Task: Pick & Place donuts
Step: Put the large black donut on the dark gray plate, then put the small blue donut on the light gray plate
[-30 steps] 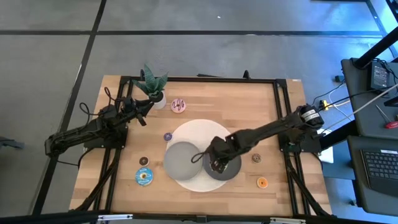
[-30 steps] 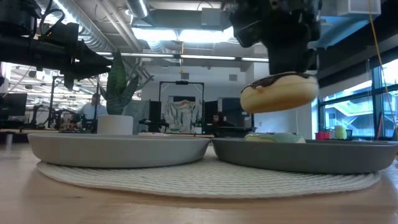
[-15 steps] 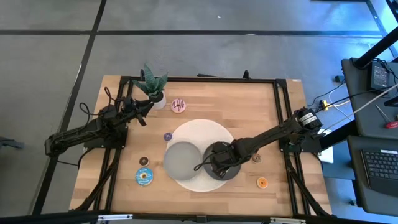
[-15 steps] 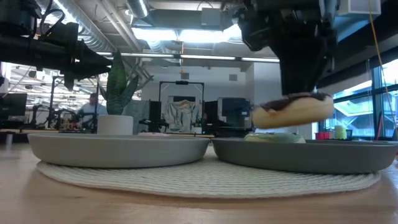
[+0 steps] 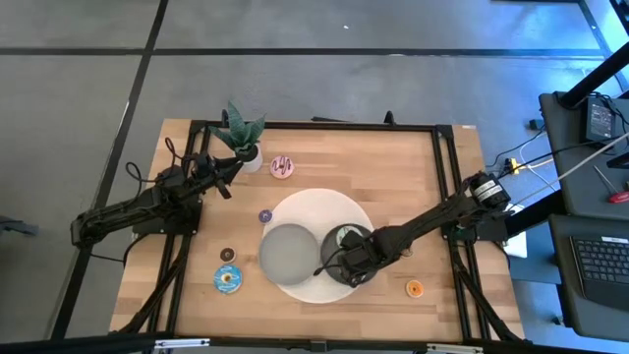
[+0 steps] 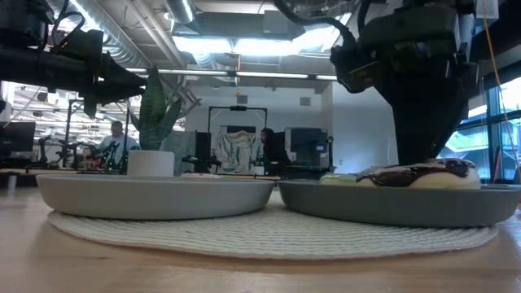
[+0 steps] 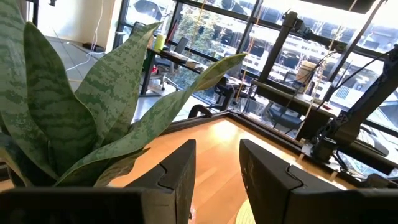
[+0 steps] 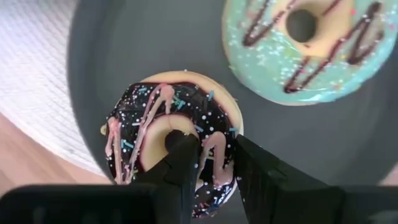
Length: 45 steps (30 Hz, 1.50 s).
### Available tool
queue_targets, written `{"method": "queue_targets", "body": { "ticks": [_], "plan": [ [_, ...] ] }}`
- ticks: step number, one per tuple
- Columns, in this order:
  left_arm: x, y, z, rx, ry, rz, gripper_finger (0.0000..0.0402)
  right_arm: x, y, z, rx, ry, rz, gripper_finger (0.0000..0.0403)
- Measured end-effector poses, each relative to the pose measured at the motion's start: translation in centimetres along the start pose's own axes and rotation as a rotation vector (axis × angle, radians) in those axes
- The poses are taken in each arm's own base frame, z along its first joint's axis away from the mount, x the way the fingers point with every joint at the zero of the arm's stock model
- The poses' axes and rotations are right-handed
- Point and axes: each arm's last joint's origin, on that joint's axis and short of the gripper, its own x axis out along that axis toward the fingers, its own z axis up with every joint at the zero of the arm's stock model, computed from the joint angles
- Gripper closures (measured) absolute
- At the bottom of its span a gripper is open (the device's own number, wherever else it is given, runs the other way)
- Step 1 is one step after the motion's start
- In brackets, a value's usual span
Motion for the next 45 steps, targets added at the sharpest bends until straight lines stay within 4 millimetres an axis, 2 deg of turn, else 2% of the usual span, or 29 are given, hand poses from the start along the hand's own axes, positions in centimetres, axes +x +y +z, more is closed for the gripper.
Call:
{"method": "queue_targets", "body": {
  "ticks": [9,22,27,33,40,45],
  "plan": [
    [0.0,0.0,0.0,0.0,0.0,0.0,0.0281,0.0,-0.2,0.1,0.03,0.0,-0.018,0.0289],
    [0.0,0.0,0.0,-0.002,0.001,-0.002,0.0281,-0.3,0.0,0.3,0.063,0.021,-0.001,0.0156],
    [0.0,-0.1,0.0,-0.034,0.01,-0.026,0.0281,-2.5,-0.4,0.3,0.063,0.016,-0.002,0.0142],
    [0.0,-0.3,-0.1,-0.127,0.045,-0.101,0.0281,-6.8,-2.3,0.5,0.006,0.005,0.036,0.0141],
    [0.0,-0.4,-0.1,-0.139,0.057,-0.129,0.0281,-12.3,-6.2,2.7,0.044,-0.178,0.082,0.0141],
    [-0.1,-0.6,-0.2,-0.148,0.084,-0.189,0.0274,-14.0,-9.6,4.3,0.009,-0.269,-0.012,0.0141]
  ]
}}
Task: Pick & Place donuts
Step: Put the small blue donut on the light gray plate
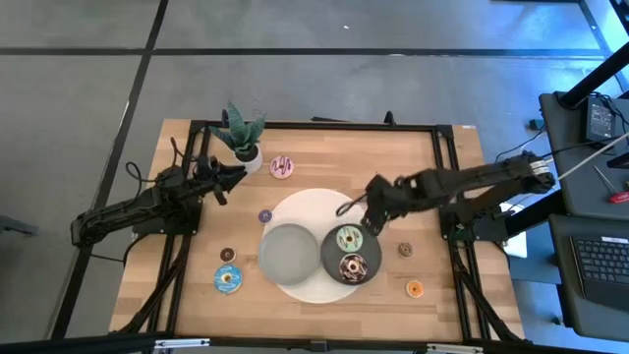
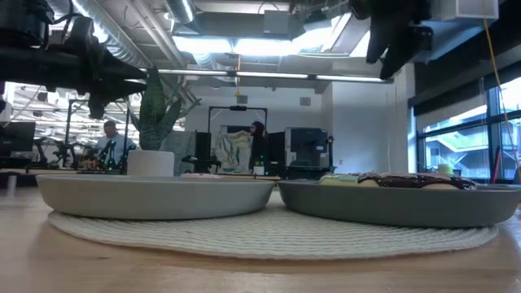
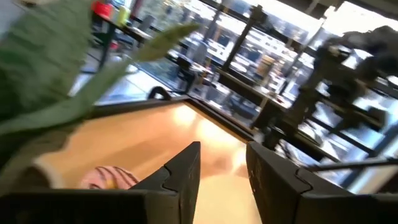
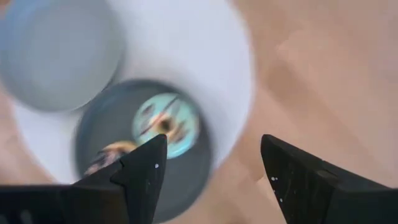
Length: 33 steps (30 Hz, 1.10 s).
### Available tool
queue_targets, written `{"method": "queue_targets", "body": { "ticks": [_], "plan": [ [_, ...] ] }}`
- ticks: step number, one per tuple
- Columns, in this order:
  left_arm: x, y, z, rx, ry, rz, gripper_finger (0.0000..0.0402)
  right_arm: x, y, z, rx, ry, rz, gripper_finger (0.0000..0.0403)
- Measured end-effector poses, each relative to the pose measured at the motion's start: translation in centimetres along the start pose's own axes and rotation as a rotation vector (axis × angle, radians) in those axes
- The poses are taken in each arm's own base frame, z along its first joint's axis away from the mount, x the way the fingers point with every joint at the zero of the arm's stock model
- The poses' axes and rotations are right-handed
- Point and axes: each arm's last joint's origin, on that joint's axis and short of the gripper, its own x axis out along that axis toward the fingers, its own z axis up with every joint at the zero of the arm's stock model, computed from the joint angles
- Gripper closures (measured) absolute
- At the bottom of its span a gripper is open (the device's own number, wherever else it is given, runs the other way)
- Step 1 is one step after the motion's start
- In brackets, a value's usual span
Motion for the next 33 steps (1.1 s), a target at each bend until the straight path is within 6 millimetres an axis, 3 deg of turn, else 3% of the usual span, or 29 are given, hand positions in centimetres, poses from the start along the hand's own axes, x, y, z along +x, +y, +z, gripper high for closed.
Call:
{"method": "queue_targets", "body": {
  "ticks": [6,10,15,19,23,29,33],
  "plan": [
    [0.0,-0.2,-0.1,0.01,0.039,-0.071,0.0221,2.6,-3.7,1.4,0.006,-0.062,-0.079,0.0141],
    [0.0,-0.2,-0.1,-0.038,0.051,-0.086,0.019,4.9,-5.3,0.8,0.006,-0.06,-0.064,0.0141],
    [0.0,-0.3,-0.1,-0.107,0.062,-0.103,0.0181,5.9,-7.2,-0.4,0.036,-0.2,0.209,0.0141],
    [-0.1,-1.0,0.8,-0.076,0.06,-0.146,0.0185,5.2,-8.5,-1.1,0.017,-0.381,0.396,0.0141],
    [0.2,-1.8,2.3,-0.021,0.108,-0.116,0.0187,3.6,-10.4,-1.6,-0.066,-0.562,0.298,0.0141],
    [1.6,-2.7,3.0,0.026,0.487,0.082,0.0187,1.2,-11.6,-1.8,-0.087,-0.711,0.249,0.0141],
    [3.9,-3.8,3.0,0.077,0.651,0.133,0.0187,0.5,-12.1,-1.9,-0.091,-0.74,0.237,0.0141]
  ]
}}
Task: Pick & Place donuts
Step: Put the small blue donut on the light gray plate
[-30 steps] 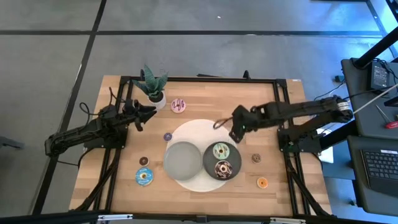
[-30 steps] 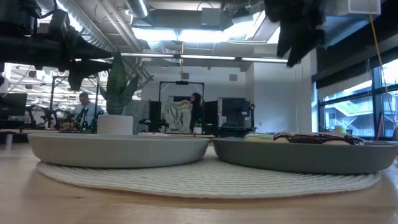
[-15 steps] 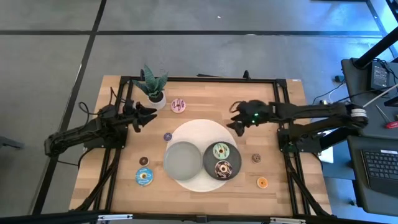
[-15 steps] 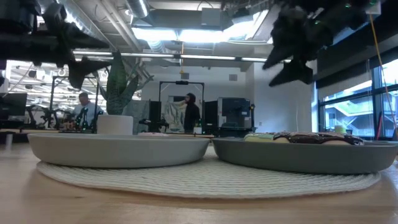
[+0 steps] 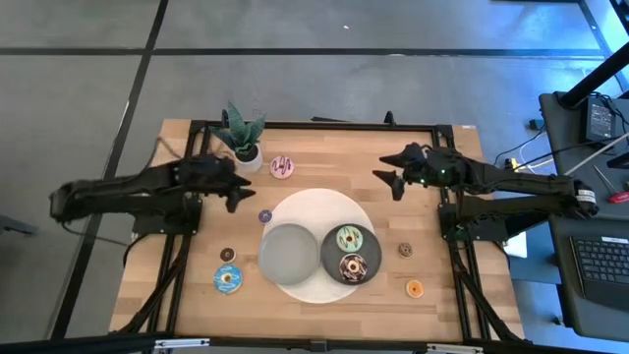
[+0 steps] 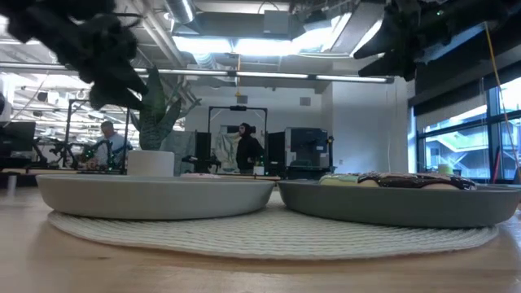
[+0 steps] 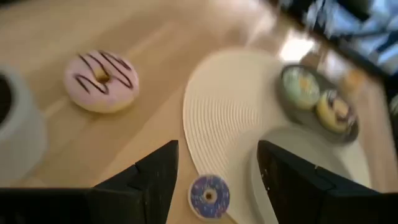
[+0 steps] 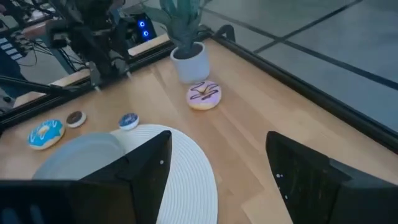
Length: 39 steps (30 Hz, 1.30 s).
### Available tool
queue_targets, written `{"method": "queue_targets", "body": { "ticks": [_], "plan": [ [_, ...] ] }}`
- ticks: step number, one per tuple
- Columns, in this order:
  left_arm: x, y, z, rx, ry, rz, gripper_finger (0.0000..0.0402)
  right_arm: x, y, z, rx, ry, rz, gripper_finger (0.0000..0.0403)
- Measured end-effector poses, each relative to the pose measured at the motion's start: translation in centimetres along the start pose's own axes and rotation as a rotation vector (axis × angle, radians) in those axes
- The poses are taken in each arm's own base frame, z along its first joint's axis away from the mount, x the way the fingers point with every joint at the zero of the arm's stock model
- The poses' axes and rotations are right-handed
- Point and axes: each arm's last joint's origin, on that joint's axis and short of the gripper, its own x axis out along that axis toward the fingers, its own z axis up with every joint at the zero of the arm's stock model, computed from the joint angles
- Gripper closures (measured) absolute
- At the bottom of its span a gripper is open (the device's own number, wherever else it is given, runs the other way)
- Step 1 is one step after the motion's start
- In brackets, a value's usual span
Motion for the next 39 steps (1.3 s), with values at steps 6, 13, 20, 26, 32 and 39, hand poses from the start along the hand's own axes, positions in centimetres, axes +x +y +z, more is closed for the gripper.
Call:
{"method": "queue_targets", "body": {
  "ticks": [6,13,20,26,32,39],
  "plan": [
    [3.5,-2.6,1.3,0.165,0.166,0.067,0.0187,0.2,-0.2,-0.4,-0.047,0.041,-0.021,0.0141],
    [7.5,-3.9,0.5,0.24,0.341,0.146,0.0187,0.7,-0.3,-0.7,-0.061,0.07,-0.027,0.0141],
    [9.5,-3.1,-1.5,0.183,0.536,0.257,0.0187,0.9,-0.2,-0.8,-0.09,0.082,-0.029,0.0141],
    [10.5,-2.8,-2.3,0.175,0.594,0.265,0.0187,0.9,-0.2,-0.8,-0.113,0.082,-0.028,0.0141],
    [11.2,-2.8,-2.6,0.155,0.611,0.25,0.0187,0.9,-0.2,-0.8,-0.115,0.082,-0.028,0.0141],
    [11.6,-2.6,-2.8,0.128,0.612,0.283,0.0205,0.9,-0.3,-0.8,-0.117,0.083,-0.029,0.0141]
  ]
}}
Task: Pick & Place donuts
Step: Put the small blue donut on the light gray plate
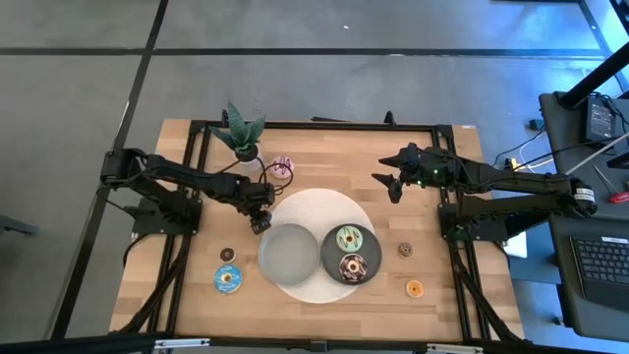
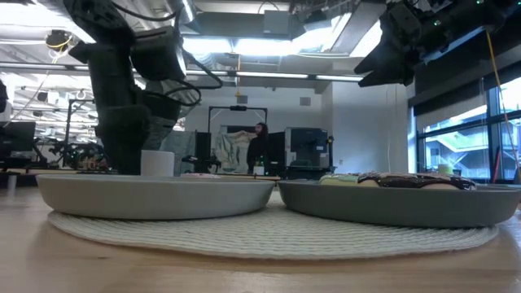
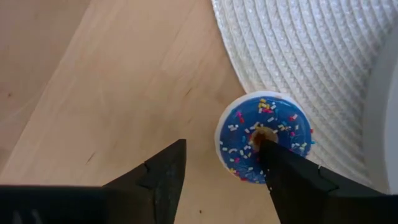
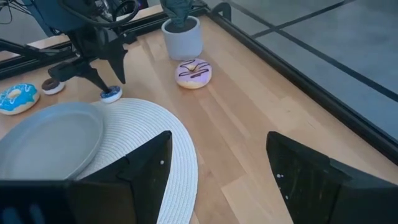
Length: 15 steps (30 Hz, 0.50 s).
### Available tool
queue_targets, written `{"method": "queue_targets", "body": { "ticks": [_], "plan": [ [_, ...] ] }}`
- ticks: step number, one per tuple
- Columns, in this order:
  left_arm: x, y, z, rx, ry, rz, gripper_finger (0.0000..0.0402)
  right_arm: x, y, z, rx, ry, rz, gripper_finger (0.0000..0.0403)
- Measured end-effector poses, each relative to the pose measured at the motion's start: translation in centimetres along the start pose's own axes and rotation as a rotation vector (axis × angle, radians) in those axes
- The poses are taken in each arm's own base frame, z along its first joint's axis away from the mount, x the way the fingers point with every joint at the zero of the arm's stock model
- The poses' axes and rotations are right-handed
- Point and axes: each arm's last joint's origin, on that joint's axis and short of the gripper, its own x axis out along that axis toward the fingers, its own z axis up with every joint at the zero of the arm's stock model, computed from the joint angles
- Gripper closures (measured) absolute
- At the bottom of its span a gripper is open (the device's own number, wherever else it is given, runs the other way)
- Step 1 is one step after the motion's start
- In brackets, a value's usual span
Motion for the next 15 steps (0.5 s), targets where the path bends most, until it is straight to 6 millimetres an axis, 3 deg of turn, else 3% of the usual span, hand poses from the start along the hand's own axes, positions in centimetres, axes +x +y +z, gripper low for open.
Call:
{"method": "queue_targets", "body": {
  "ticks": [15],
  "plan": [
    [0.01,-0.06,0.15,-0.004,-0.02,-0.004,0.0302,0.0,0.01,0.01,-0.023,0.0,0.0,0.0141]
  ]
}}
